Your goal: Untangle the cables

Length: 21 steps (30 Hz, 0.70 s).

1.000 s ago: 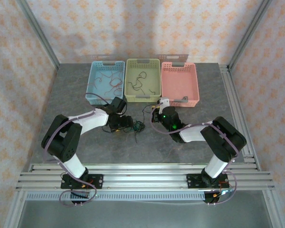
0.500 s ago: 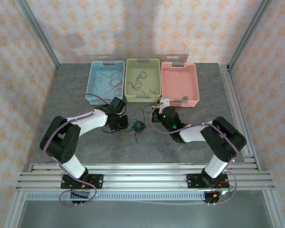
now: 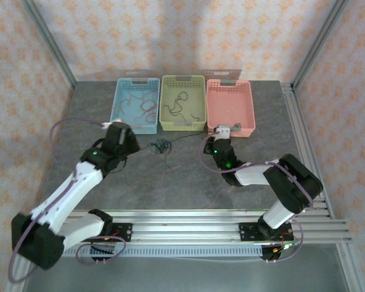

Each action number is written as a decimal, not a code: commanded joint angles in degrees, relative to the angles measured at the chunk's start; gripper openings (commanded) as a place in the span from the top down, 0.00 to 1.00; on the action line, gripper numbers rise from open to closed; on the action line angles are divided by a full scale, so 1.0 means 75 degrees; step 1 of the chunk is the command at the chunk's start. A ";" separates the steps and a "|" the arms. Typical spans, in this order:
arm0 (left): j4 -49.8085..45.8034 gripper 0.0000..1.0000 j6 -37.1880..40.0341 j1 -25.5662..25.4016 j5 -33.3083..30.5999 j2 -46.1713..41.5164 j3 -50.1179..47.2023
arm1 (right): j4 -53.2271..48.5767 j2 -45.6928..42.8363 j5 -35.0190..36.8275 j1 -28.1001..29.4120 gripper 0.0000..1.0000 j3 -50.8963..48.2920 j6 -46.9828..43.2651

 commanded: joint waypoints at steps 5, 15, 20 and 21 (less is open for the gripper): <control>-0.1180 1.00 -0.0078 0.0969 -0.1717 -0.1853 -0.0580 | 0.0274 -0.0592 0.2342 -0.0462 1.00 -0.0616 0.1028; -0.1606 1.00 -0.0412 0.1090 -0.2803 -0.3101 -0.0740 | -0.0055 -0.0614 0.3100 -0.0810 1.00 -0.0757 0.1820; -0.1627 1.00 -0.0546 0.1114 -0.3147 -0.3588 -0.0900 | -0.0328 -0.0631 0.3107 -0.0983 1.00 -0.0757 0.2222; -0.1572 1.00 -0.0543 0.1117 -0.3102 -0.3643 -0.0924 | -0.0334 -0.0618 0.3043 -0.1006 1.00 -0.0746 0.2252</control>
